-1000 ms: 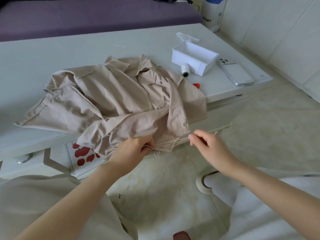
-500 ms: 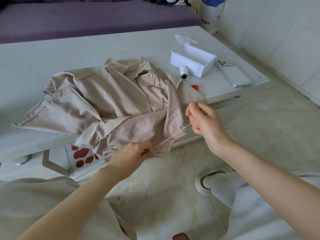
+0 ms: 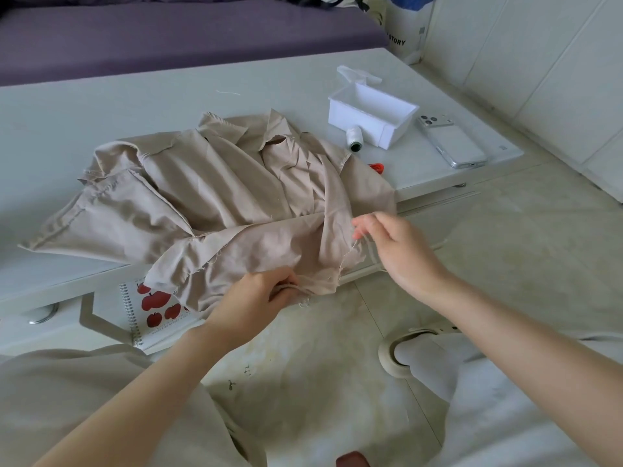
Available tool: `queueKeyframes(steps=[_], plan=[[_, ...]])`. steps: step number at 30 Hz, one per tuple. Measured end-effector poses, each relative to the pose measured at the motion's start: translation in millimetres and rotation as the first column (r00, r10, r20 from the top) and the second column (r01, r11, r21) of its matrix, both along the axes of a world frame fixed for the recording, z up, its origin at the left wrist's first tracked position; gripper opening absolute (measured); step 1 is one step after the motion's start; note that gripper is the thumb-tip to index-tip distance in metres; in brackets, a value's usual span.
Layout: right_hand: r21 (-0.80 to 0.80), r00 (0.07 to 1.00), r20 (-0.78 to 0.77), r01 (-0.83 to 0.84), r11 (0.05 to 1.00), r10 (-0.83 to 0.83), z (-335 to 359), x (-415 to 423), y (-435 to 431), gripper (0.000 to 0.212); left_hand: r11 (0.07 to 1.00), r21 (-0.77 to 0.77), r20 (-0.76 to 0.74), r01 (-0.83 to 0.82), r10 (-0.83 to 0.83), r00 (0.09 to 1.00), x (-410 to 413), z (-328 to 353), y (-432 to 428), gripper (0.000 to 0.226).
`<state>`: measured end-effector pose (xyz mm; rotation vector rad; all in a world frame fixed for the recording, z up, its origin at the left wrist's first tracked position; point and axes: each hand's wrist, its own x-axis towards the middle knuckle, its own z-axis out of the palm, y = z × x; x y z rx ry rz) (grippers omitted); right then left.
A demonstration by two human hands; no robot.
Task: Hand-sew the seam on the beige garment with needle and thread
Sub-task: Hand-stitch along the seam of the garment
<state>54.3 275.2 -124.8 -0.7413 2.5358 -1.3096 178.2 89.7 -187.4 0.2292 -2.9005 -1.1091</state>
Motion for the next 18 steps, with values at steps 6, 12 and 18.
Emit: queueKeyframes(steps=[6,12,18], plan=[[0.193,0.936,-0.091,-0.318,0.928,0.339,-15.1,11.3,-15.8,0.027,0.972,0.222,-0.064,-0.083,0.1,0.993,3.0,13.5,0.0,0.014],[0.443,0.834,-0.202,-0.39,0.807,0.514,-19.1,9.8,-25.5,0.021,0.922,0.356,-0.057,-0.15,0.181,0.982,4.5,25.6,-2.4,0.014],[0.551,0.839,-0.184,-0.343,0.76,0.512,-14.7,2.7,-24.2,0.026,0.967,0.229,0.036,-0.115,0.11,0.993,3.3,19.0,-3.2,0.014]])
